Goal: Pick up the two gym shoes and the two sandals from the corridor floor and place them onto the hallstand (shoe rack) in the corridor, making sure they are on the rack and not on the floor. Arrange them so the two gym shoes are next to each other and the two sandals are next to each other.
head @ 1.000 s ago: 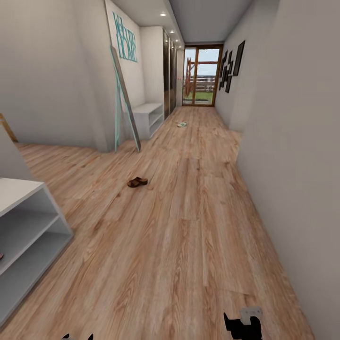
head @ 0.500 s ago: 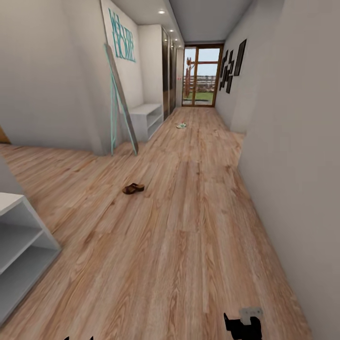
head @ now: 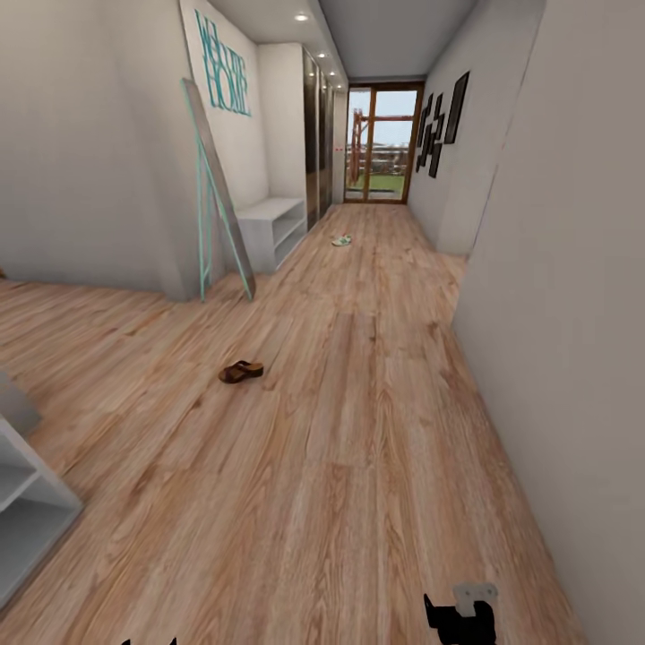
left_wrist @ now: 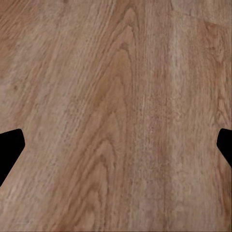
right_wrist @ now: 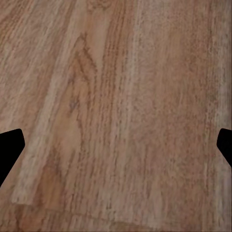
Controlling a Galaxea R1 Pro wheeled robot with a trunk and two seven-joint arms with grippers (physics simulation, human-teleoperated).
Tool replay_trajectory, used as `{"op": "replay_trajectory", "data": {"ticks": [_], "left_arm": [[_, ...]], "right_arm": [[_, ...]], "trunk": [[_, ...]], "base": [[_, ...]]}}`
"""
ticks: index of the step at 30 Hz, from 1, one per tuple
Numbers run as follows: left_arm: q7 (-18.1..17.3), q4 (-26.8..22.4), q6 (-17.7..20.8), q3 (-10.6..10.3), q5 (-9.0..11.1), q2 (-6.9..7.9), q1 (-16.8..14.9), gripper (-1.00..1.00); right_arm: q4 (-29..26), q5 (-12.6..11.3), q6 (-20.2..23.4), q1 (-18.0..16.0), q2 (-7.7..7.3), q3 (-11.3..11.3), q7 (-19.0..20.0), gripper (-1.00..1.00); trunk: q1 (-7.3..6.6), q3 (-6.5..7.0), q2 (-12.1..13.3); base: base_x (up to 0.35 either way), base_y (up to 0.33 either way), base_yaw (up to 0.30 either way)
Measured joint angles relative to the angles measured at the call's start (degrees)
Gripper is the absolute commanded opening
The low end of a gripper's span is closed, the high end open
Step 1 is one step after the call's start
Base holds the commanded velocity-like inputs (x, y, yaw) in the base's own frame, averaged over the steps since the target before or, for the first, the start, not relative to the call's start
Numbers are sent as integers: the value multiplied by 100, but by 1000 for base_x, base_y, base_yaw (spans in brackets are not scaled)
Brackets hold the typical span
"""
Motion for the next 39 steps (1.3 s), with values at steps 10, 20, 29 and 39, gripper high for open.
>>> {"op": "replay_trajectory", "data": {"ticks": [10, 20, 29, 39], "left_arm": [[1, 1, -7, -4, 5, -12, 0, 100], [0, -1, -6, 5, 6, -13, 0, 100], [0, 42, -6, 11, 13, -8, 0, 100], [0, 65, -7, 11, 13, -8, 0, 100]], "right_arm": [[1, -6, -8, 0, 8, -1, -26, 100], [1, -5, -8, 0, 4, -1, -25, 100], [0, 0, -7, 0, 4, -1, -16, 100], [1, 0, -8, 0, 7, 0, -16, 100]], "trunk": [[0, 0, 0], [0, 0, 0], [0, 0, 0], [0, 0, 0]], "base": [[339, -112, 0], [339, -33, 0], [339, -2, 0], [339, 0, 0]]}}
